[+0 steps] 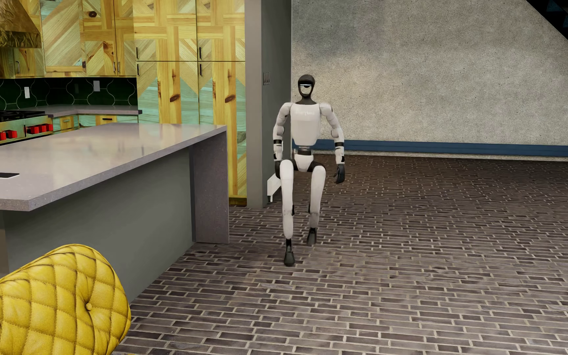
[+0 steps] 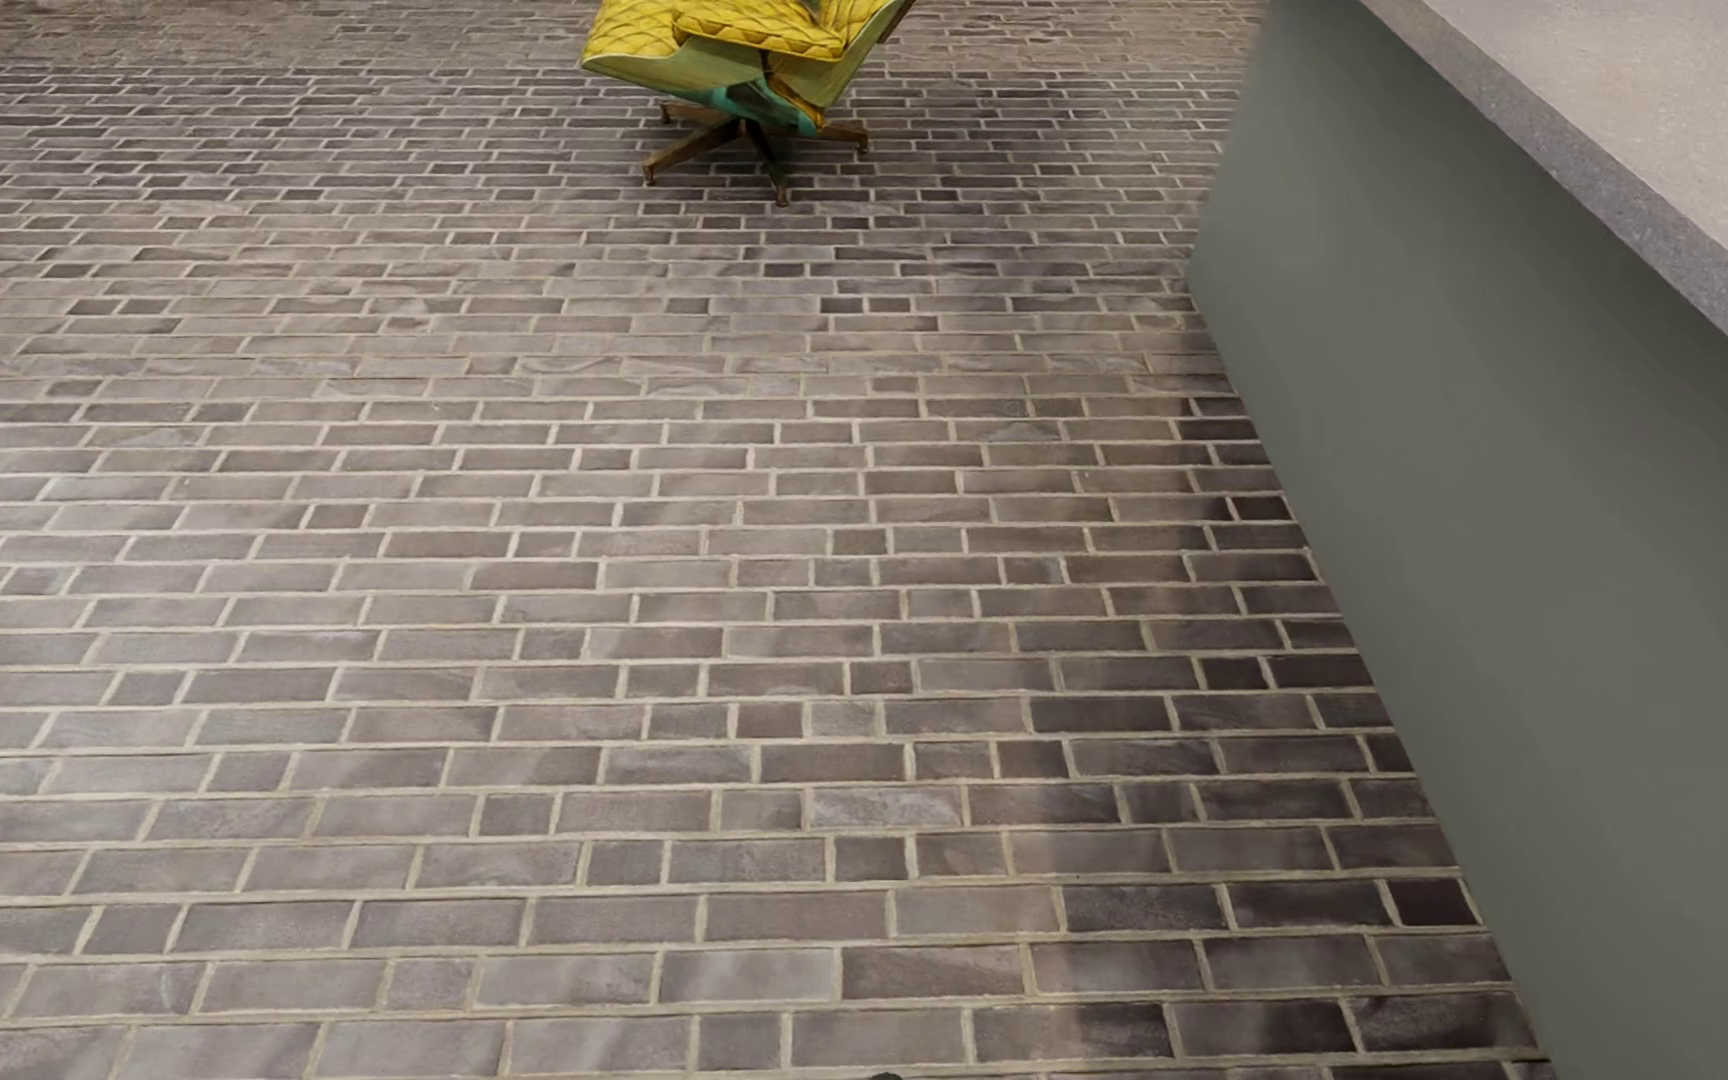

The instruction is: Walk to the armchair

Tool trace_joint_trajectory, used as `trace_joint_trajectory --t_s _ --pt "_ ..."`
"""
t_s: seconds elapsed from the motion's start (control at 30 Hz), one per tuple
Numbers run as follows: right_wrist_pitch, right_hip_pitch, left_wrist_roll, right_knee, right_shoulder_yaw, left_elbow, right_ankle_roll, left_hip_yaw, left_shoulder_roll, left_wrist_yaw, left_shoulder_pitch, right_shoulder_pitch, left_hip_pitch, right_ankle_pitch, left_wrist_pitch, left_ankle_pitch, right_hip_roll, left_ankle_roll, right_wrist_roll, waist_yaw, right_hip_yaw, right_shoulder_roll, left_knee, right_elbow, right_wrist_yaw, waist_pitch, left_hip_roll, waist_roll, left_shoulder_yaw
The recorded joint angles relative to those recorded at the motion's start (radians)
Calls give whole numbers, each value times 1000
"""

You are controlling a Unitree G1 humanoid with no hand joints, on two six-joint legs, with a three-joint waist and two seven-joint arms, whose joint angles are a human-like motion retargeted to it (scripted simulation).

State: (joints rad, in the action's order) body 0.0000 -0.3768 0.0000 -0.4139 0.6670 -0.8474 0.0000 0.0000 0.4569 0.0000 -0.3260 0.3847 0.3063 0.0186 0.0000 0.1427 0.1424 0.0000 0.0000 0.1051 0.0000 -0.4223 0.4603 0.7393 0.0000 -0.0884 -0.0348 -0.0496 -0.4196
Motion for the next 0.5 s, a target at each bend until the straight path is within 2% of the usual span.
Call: trace_joint_trajectory --t_s 0.07,0.1,0.17,0.2,0.23,0.27,0.3,0.33,0.37,0.4,0.43,0.5 --pt "0 -43 0 -44 75 13 0 0 -9 0 -48 -5 39 253 0 -29 20 0 0 10 0 -1 28 84 0 22 34 -34 34" --pt "0 -57 0 -81 125 8 0 0 -18 0 -86 1 36 306 0 -91 36 0 0 12 0 -5 64 134 0 45 68 -61 35" --pt "0 18 0 -104 250 -46 0 0 -37 0 -135 24 -73 221 0 -351 55 0 0 -29 0 -24 302 218 0 78 156 -110 -29" --pt "0 27 0 -84 340 -71 0 0 -37 0 -130 2 -249 178 0 -448 94 0 0 -74 0 -34 500 242 0 114 220 -139 -79" --pt "0 73 0 -68 408 -97 0 0 -38 0 -130 -27 -379 127 0 -396 106 0 0 -124 0 -42 664 254 0 121 227 -139 -118" --pt "0 165 0 -46 470 -115 0 0 -36 0 -139 -66 -451 49 0 -278 106 0 0 -163 0 -49 780 258 0 100 236 -124 -158" --pt "0 272 0 -21 478 -135 0 0 -35 0 -153 -103 -499 -40 0 -178 97 0 0 -193 0 -54 822 255 0 71 231 -105 -198" --pt "0 381 0 -3 417 -153 0 0 -35 0 -168 -128 -534 -135 0 -95 81 0 0 -212 0 -62 799 237 0 44 217 -85 -247" --pt "0 481 0 -6 294 -183 0 0 -40 0 -177 -132 -554 -215 0 -36 42 0 0 -232 0 -73 711 193 0 16 175 -56 -292" --pt "0 536 0 0 170 -198 0 0 -45 0 -174 -148 -587 -249 0 -25 30 0 0 -252 0 -77 586 142 0 2 157 -42 -337" --pt "0 578 0 6 56 -201 0 0 -50 0 -169 -166 -603 -260 0 -77 19 0 0 -265 0 -79 430 82 0 -11 138 -28 -358" --pt "0 648 0 8 -95 -171 0 0 -58 0 -166 -204 -610 -268 0 -263 13 0 0 -272 0 -85 114 -36 0 -17 119 -24 -329"
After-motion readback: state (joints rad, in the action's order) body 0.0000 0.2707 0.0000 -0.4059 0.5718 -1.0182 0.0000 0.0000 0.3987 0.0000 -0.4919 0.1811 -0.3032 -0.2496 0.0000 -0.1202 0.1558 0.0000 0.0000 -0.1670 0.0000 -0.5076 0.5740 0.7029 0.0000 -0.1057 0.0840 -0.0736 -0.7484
